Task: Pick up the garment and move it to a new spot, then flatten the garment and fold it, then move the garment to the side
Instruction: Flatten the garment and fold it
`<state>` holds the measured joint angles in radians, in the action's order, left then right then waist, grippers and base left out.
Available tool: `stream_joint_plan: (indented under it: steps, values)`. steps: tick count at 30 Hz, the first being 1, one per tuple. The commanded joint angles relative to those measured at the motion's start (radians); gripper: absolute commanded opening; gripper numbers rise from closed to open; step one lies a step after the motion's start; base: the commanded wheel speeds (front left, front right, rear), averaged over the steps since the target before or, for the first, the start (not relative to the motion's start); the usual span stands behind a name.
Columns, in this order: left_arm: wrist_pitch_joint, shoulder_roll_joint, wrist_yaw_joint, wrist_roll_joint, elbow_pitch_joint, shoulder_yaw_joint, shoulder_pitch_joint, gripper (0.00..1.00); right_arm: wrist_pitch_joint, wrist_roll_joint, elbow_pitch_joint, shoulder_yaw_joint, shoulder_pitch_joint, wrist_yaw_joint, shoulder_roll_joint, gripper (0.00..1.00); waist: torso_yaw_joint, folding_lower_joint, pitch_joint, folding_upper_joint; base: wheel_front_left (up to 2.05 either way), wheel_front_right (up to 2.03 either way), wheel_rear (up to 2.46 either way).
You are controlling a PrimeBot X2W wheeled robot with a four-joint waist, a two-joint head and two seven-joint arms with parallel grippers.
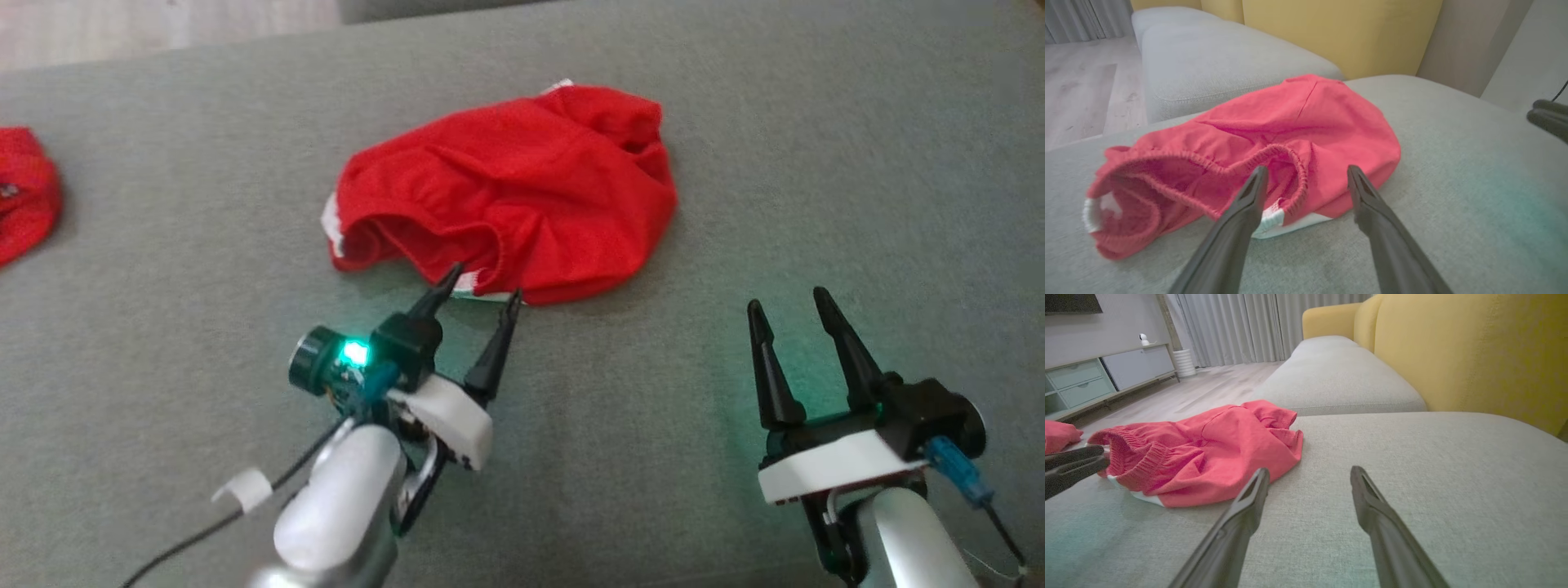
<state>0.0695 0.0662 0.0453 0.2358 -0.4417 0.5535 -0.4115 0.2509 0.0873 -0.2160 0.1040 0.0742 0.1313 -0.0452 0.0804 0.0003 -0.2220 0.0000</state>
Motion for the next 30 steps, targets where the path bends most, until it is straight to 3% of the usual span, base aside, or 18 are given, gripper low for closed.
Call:
stream_joint_plan:
  steps: [1,9,10,11,12,13,14,21,30]
  values:
    - [-0.011,0.009,0.004,-0.009,-0.014,-0.026,-0.065,1.0,0.011,0.007,0.033,0.03,0.034,-0.001,-0.005,1.0,0.042,-0.0003,-0.039,0.0,0.0,0.0,0.0]
    - [-0.042,0.019,-0.008,-0.011,-0.139,-0.031,-0.125,1.0,0.011,0.02,0.032,0.047,0.04,-0.001,-0.005,1.0,0.073,-0.0003,-0.054,0.0,0.0,0.0,0.0]
    - [-0.039,0.018,-0.008,-0.01,-0.149,-0.03,-0.129,0.78,0.011,0.022,0.031,0.048,0.04,-0.001,-0.005,1.0,0.074,-0.0003,-0.053,0.0,0.0,0.0,0.0]
    - [-0.035,0.015,-0.007,-0.007,-0.156,-0.027,-0.132,0.46,0.011,0.024,0.03,0.048,0.04,-0.001,-0.005,1.0,0.075,-0.0003,-0.051,0.0,0.0,0.0,0.0]
    - [-0.032,0.013,-0.005,-0.004,-0.162,-0.023,-0.134,0.22,0.011,0.027,0.028,0.047,0.039,-0.001,-0.005,1.0,0.076,-0.0003,-0.049,0.0,0.0,0.0,0.0]
    - [-0.03,0.01,-0.003,-0.002,-0.167,-0.018,-0.135,0.04,0.011,0.029,0.027,0.047,0.038,-0.001,-0.005,1.0,0.076,-0.0003,-0.043,0.0,0.0,0.0,0.0]
    - [-0.028,0.008,-0.001,0.0,-0.171,-0.013,-0.135,0.0,0.011,0.03,0.024,0.046,0.036,-0.001,-0.005,1.0,0.075,-0.0003,-0.039,0.0,0.0,0.0,0.0]
    - [0.055,-0.003,0.001,-0.009,-0.126,0.029,-0.138,0.0,0.011,0.039,0.011,0.038,0.015,-0.001,-0.005,1.0,0.061,-0.0003,0.022,0.0,0.0,0.0,0.0]
    - [0.083,-0.013,-0.004,0.008,0.121,0.106,-0.12,0.0,0.011,0.016,-0.002,-0.041,-0.037,-0.001,-0.005,1.0,0.018,-0.0003,0.127,0.0,0.0,0.0,0.0]
